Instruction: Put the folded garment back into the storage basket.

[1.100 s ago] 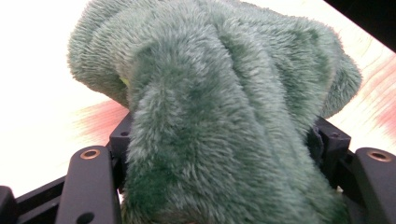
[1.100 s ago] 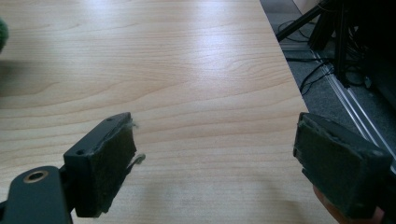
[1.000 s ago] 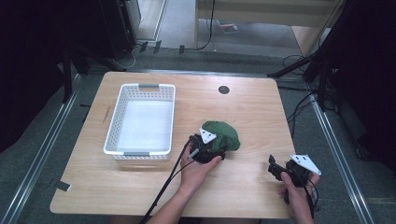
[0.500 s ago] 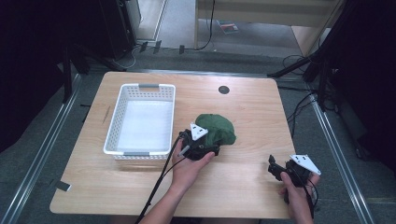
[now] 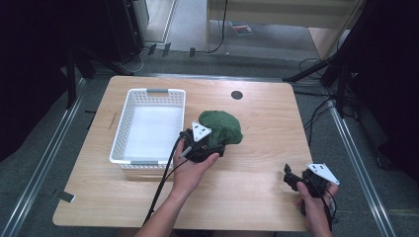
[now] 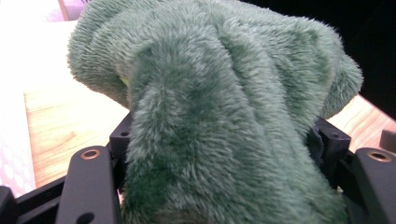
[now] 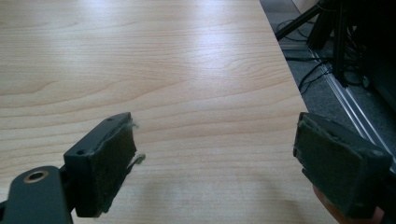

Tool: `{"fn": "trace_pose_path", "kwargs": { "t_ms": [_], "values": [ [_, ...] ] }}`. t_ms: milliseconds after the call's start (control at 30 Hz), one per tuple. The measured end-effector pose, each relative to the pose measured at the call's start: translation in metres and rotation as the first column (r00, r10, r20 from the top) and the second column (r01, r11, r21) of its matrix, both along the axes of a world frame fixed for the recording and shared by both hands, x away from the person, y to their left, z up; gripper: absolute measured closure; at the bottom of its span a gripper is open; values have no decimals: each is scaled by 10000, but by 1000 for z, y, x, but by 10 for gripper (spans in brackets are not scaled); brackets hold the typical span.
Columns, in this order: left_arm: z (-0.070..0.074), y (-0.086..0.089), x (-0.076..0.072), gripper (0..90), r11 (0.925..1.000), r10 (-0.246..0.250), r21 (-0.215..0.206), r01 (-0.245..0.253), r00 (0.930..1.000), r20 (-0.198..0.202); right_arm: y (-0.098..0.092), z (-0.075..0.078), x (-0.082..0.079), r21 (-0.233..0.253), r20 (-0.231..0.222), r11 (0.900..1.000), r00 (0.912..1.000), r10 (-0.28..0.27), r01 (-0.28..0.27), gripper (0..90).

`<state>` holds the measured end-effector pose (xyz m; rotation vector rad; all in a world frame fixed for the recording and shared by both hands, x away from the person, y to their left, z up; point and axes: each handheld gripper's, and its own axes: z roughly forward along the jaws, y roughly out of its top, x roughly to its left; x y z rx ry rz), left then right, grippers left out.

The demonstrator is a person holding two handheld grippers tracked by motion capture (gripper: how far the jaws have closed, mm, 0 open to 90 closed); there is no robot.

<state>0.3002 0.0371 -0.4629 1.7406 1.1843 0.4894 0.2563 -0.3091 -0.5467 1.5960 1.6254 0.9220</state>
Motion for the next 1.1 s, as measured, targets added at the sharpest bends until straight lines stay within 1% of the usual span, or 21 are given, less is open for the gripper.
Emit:
{"fn": "trace_pose_path", "kwargs": {
  "t_ms": [33,167,267,367,467,633,700,867,1100],
  "values": [
    [1,1,1,318,10000,-14,6,14,10000,-21,0,0,0,-4,2,10000,10000,-2,2,129],
    [8,8,2,318,9999,-1,-108,2,9999,115,0,0,0,45,-18,10000,10000,-56,56,129],
    [12,16,4,318,9997,132,-190,-129,9998,165,0,0,0,8,-5,10000,10000,-46,46,130],
    [15,23,4,318,9995,228,-238,-225,9997,132,0,0,0,48,-13,10000,10000,-80,80,130],
    [18,33,5,318,9989,384,-277,-378,9991,203,0,0,0,21,-17,10000,10000,-66,66,129],
    [22,47,7,317,9971,684,-351,-673,9972,305,0,0,0,26,-18,10000,10000,-69,69,129],
    [23,53,8,317,9957,825,-449,-810,9961,320,0,0,0,19,-18,10000,10000,-77,77,130],
    [25,63,9,317,9941,1023,-411,-1006,9938,424,0,0,0,-3,-10,10000,10000,-63,63,129],
    [26,80,11,317,9894,1370,-536,-1348,9897,413,0,0,0,-9,-13,10000,10000,-75,75,129]
  ]
}}
